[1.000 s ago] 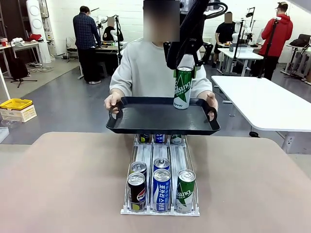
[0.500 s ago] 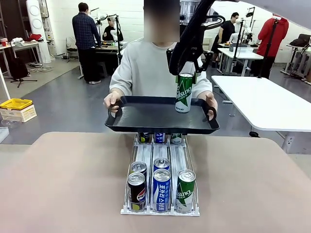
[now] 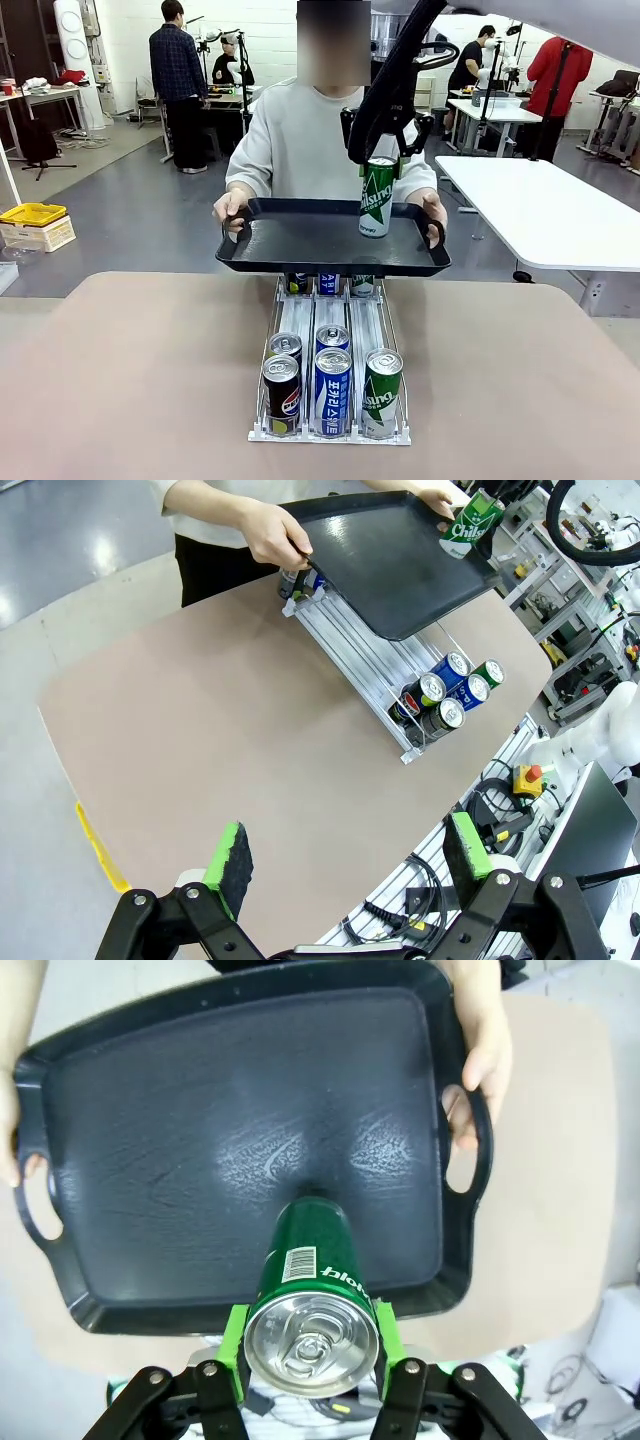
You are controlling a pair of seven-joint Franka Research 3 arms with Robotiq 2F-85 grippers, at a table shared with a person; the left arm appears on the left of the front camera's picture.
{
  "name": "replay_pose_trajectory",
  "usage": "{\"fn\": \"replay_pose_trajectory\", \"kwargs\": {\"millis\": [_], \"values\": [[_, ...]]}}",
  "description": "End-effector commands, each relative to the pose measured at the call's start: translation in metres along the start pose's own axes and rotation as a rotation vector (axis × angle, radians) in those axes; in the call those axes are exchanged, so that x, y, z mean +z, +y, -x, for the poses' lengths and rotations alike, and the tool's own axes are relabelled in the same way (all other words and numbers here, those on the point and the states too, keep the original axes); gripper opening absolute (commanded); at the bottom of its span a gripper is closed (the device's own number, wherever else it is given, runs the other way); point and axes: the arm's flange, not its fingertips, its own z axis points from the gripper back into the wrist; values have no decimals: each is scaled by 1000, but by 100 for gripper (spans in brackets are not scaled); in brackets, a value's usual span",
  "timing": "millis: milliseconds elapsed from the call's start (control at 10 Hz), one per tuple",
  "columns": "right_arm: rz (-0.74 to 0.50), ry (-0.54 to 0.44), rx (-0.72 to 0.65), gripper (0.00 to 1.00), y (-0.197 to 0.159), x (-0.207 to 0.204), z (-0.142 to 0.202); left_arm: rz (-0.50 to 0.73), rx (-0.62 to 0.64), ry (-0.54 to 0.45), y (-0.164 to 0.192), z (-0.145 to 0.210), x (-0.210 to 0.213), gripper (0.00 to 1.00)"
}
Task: Retrieve and hand over the desired beverage to the person.
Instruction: Place the picked can on the Handle tray extended by the person.
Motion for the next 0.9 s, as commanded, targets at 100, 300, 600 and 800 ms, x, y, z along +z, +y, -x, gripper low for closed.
{"fn": "replay_pose_trajectory", "kwargs": {"millis": [100,300,600,800], "values": [[-29,-33,-20,58,-4,-3,9,15,-23,-10,0,2,1,100],[-4,-6,-3,58,1,-2,0,15,-23,-10,0,2,1,100],[-4,-7,-3,58,3,-6,0,15,-23,-10,0,2,1,100],[-3,17,-20,58,0,-14,-10,15,-23,-10,0,2,1,100]]}}
